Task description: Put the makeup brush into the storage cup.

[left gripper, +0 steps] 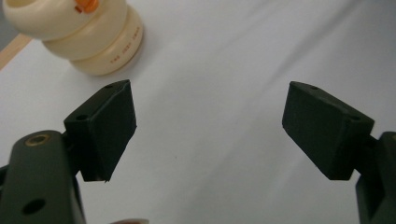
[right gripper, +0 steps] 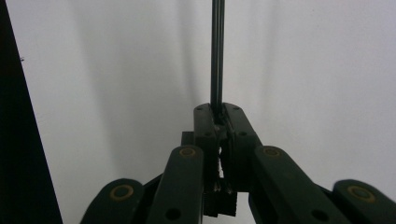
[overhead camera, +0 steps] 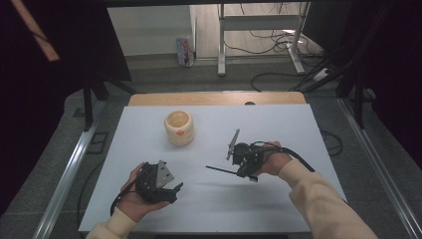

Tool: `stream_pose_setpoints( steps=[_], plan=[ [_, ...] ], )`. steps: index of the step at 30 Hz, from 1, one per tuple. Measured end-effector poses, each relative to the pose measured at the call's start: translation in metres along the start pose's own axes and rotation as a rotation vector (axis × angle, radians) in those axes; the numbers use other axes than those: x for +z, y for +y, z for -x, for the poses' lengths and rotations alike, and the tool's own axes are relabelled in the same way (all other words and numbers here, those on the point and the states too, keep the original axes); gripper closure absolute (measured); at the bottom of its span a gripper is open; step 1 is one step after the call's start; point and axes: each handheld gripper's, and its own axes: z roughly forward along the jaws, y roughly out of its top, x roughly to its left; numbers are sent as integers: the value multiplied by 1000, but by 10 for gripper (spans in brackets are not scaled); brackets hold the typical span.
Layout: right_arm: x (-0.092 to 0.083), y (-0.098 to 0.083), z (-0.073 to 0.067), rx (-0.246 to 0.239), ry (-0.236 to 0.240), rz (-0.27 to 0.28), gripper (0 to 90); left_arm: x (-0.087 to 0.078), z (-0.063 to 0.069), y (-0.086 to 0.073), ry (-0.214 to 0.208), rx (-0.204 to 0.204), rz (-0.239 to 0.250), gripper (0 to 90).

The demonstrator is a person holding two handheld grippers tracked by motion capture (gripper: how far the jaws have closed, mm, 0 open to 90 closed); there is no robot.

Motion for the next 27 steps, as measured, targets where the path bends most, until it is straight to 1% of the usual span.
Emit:
stream_pose_setpoints(
  steps=[1,7,12,15,22,25,26,27],
  plan=[
    [0,0,0,-3,0,-1,852,1,1,3,2,11,-1,186],
    [2,3,-1,-7,3,-10,852,5,8,15,11,40,-4,196],
    [2,8,-2,-19,9,-14,852,8,15,23,23,88,-9,211],
    [2,11,-2,-21,10,-12,852,10,19,27,30,106,-9,218],
    [3,18,-3,-39,17,-22,852,18,26,37,31,161,-19,235],
    [4,20,-4,-43,21,-22,852,21,28,41,27,175,-26,247],
    [4,22,-5,-40,23,-20,852,23,30,42,26,172,-20,249],
    [4,22,-5,-40,23,-20,852,24,31,44,25,181,-24,249]
  ],
)
